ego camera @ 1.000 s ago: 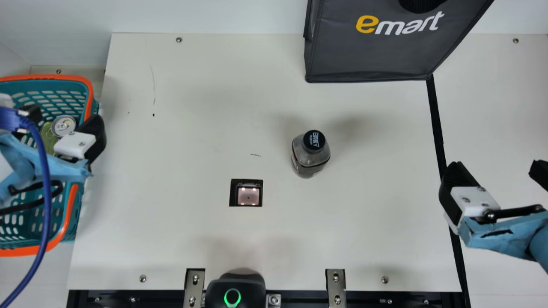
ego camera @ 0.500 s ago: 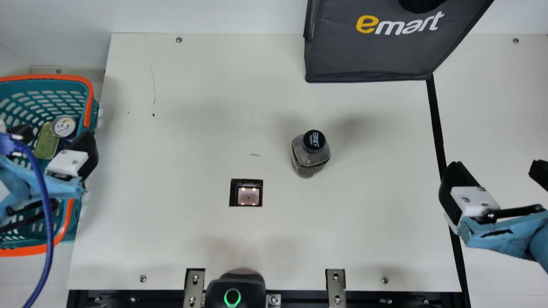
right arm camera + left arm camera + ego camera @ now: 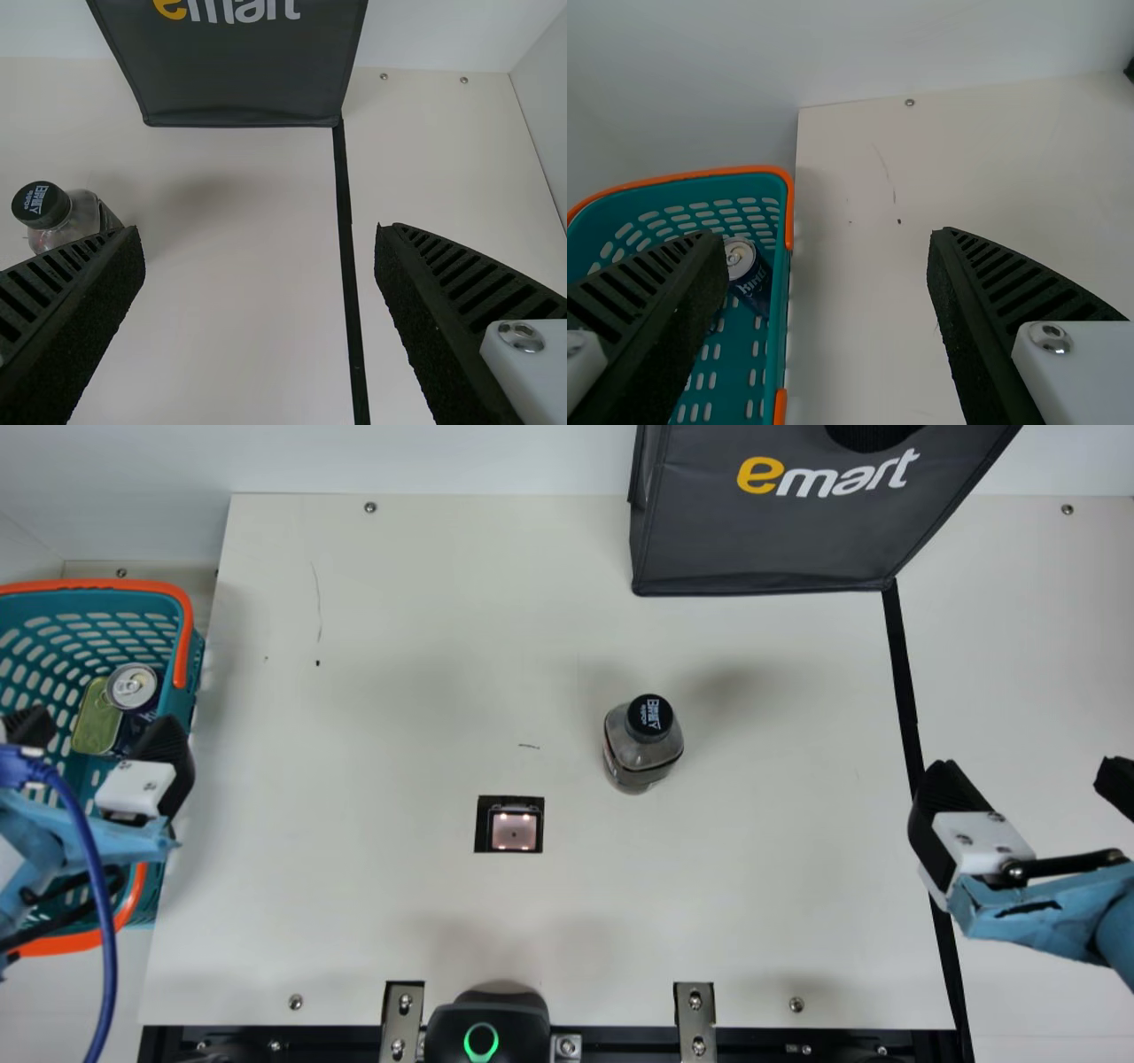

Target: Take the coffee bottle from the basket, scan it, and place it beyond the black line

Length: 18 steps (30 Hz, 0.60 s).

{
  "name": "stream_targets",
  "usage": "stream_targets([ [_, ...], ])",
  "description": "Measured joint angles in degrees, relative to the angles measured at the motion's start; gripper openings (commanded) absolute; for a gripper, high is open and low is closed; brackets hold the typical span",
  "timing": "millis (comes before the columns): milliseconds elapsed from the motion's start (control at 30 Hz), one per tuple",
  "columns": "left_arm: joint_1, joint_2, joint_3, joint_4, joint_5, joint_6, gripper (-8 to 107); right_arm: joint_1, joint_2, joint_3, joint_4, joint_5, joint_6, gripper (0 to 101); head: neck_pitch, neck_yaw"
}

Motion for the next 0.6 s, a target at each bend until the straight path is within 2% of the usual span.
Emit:
stream_targets([
  [600, -0.9, -5.5, 4.3, 6.2, -2.0, -7.7, 90, 0.0, 0.0, 0.0, 0.0, 0.0, 0.0, 91, 0.0, 0.0],
])
